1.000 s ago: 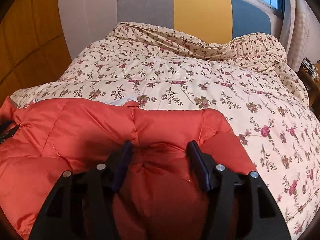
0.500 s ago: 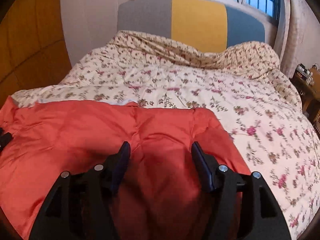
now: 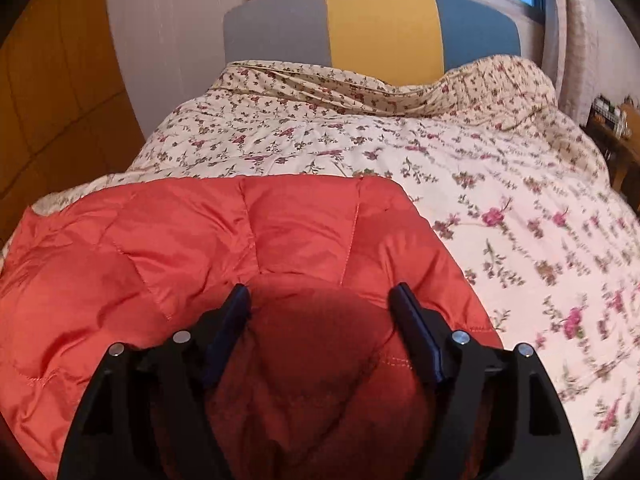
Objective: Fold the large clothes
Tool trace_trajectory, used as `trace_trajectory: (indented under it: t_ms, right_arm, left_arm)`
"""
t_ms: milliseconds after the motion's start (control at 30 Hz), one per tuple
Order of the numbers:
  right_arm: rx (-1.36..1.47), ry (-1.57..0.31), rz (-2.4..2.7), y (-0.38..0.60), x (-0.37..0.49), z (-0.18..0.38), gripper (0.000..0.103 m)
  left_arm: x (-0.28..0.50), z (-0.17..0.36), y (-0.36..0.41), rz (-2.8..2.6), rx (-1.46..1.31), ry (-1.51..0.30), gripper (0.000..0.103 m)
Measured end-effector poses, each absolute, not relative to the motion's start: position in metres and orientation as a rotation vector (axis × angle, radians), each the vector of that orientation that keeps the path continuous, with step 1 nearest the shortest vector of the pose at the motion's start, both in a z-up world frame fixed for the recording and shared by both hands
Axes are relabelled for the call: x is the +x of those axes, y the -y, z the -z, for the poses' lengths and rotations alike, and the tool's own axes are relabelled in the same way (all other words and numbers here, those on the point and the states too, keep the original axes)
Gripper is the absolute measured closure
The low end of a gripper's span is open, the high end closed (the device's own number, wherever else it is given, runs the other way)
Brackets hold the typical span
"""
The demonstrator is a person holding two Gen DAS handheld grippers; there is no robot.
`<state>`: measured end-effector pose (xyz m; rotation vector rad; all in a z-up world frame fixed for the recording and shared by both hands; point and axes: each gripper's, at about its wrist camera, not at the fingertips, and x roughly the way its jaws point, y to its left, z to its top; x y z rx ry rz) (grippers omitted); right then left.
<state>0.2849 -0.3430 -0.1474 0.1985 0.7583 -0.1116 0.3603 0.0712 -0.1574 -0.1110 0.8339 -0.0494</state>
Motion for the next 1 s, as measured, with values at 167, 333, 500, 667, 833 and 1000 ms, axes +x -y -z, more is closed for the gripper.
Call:
trace_trajectory:
  t_ms: [167, 333, 500, 667, 833, 1000]
  right_arm:
    - [0.184, -0.764, 0.126, 0.341, 0.288, 0.149, 0.03]
    - [0.129, -0.775, 0.157, 0.331, 0.278, 0.136, 0.03]
    - [0.132, -0.748, 0.166, 0.317, 0.247, 0.118, 0.03]
    - [0.124, -0.719, 0.12, 0.297, 0.214, 0.105, 0.03]
    - [0.124, -0.709, 0.079, 0.275, 0.192, 0.099, 0.03]
    - [0.148, -0.692, 0.036, 0.254, 0.168, 0.095, 0.03]
  left_arm:
    - [0.362, 0.163, -0.075, 0.064, -0.144, -0.844, 0.003]
    - [0.336, 0.146, -0.074, 0.047, -0.127, -0.809, 0.003]
    - [0.284, 0.135, -0.083, 0.042, -0.185, -0.738, 0.003]
    - [0.234, 0.136, -0.094, 0.037, -0.3, -0.72, 0.003]
    - [0.199, 0.133, -0.099, 0.04, -0.336, -0.709, 0.003]
    - [0.175, 0.136, -0.103, 0.07, -0.378, -0.727, 0.003]
